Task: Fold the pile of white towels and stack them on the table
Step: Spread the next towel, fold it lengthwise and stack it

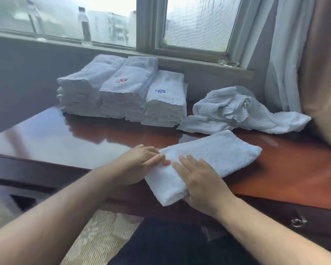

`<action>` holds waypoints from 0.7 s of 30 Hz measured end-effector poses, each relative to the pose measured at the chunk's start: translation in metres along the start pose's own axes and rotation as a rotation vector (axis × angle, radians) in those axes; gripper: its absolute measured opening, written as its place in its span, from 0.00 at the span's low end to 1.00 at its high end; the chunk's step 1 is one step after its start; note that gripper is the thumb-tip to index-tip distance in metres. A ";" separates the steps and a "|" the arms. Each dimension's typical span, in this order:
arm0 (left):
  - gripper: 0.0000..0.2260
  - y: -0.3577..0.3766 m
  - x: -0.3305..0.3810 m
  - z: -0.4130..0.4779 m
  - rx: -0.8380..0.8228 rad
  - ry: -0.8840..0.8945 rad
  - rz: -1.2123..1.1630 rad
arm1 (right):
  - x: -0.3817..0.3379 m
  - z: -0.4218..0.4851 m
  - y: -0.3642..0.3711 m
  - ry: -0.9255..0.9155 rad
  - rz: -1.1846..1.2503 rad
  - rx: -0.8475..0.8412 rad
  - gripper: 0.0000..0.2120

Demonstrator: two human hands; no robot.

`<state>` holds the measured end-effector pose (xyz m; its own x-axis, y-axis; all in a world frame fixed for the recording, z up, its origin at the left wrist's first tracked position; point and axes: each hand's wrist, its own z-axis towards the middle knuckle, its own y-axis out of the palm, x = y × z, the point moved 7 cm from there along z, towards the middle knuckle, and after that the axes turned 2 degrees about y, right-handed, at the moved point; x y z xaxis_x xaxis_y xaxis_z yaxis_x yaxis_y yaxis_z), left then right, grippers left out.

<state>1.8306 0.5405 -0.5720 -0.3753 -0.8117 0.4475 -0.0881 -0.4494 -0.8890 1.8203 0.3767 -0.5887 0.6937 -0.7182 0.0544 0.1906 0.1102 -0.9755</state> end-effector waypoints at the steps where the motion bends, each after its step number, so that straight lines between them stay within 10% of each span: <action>1: 0.23 -0.003 -0.001 -0.004 -0.004 -0.025 -0.070 | -0.004 0.000 -0.007 -0.022 0.013 0.049 0.30; 7: 0.27 -0.053 0.014 -0.012 0.100 0.000 -0.405 | -0.002 0.021 -0.083 -0.014 0.222 0.268 0.22; 16: 0.14 -0.161 0.026 -0.007 0.608 0.164 -0.310 | 0.036 0.073 -0.175 0.068 0.811 0.298 0.04; 21: 0.24 -0.173 0.024 0.008 0.600 0.314 -0.959 | 0.053 0.103 -0.204 0.098 1.174 0.384 0.12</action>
<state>1.8446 0.5962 -0.4065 -0.6102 0.0443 0.7910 -0.0407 -0.9989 0.0246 1.8896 0.3868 -0.3646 0.5302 -0.0948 -0.8425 -0.3083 0.9041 -0.2958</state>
